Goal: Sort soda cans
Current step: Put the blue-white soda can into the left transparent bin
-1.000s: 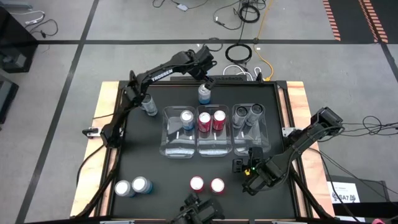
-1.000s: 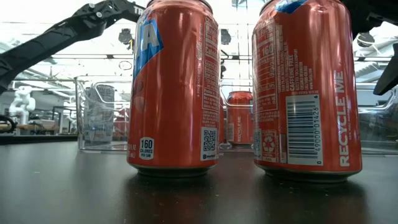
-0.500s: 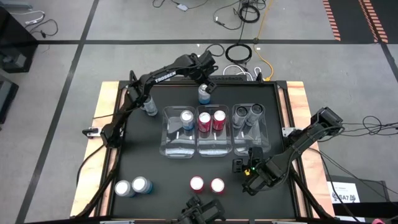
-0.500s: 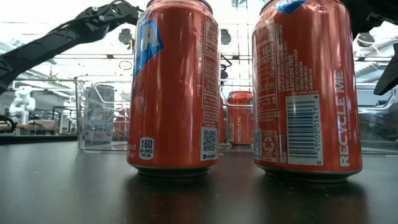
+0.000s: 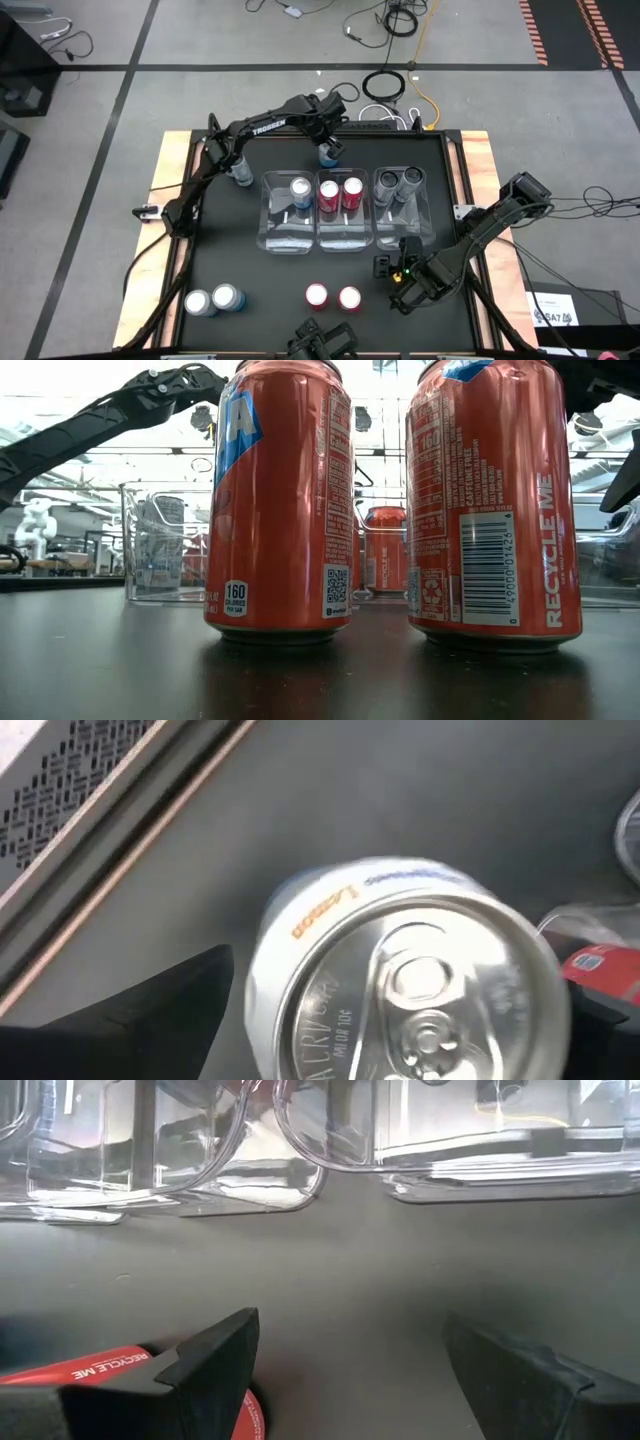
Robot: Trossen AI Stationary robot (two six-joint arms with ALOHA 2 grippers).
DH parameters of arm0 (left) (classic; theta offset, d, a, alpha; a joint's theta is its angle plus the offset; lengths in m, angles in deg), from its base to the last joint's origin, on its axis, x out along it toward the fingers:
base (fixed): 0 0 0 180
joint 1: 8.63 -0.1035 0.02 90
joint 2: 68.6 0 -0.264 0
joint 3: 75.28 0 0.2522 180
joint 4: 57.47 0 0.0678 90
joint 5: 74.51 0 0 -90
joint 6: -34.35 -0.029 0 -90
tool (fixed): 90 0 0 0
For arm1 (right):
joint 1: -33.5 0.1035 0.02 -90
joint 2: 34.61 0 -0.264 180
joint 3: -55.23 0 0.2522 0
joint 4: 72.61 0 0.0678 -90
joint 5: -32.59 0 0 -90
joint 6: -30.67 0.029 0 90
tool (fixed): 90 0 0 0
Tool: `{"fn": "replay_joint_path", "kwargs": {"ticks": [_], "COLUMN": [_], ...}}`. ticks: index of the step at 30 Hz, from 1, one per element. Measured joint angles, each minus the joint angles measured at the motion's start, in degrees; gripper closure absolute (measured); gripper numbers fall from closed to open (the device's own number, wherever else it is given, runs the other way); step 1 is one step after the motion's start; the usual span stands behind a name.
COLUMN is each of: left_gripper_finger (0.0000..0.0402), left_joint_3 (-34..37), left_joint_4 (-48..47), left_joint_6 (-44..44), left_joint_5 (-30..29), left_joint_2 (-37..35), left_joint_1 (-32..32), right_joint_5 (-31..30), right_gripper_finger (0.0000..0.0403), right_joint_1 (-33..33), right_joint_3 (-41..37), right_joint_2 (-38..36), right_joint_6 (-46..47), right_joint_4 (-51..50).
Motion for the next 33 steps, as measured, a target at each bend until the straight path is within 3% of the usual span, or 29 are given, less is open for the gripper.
{"fn": "replay_joint_path", "kwargs": {"ticks": [9, 20, 33], "left_gripper_finger": [0.0087, 0.0085, 0.0085], "left_joint_3": [0.09, -0.14, -0.50], "left_joint_4": [1.41, -1.02, -4.54], "left_joint_6": [0.35, -0.55, -0.85], "left_joint_5": [-0.21, -0.32, -9.96], "left_joint_2": [0.00, -2.41, -19.25], "left_joint_1": [0.00, -0.40, -0.97], "right_joint_5": [-0.01, -0.39, -0.48], "right_gripper_finger": [0.0093, 0.0093, 0.0093], "right_joint_1": [0.00, 0.00, 0.02], "right_joint_3": [0.00, 0.00, 0.00], "right_joint_2": [0.00, 0.00, 0.00], "right_joint_6": [0.00, -0.28, -4.41], "right_joint_4": [1.16, 1.57, 1.54]}}
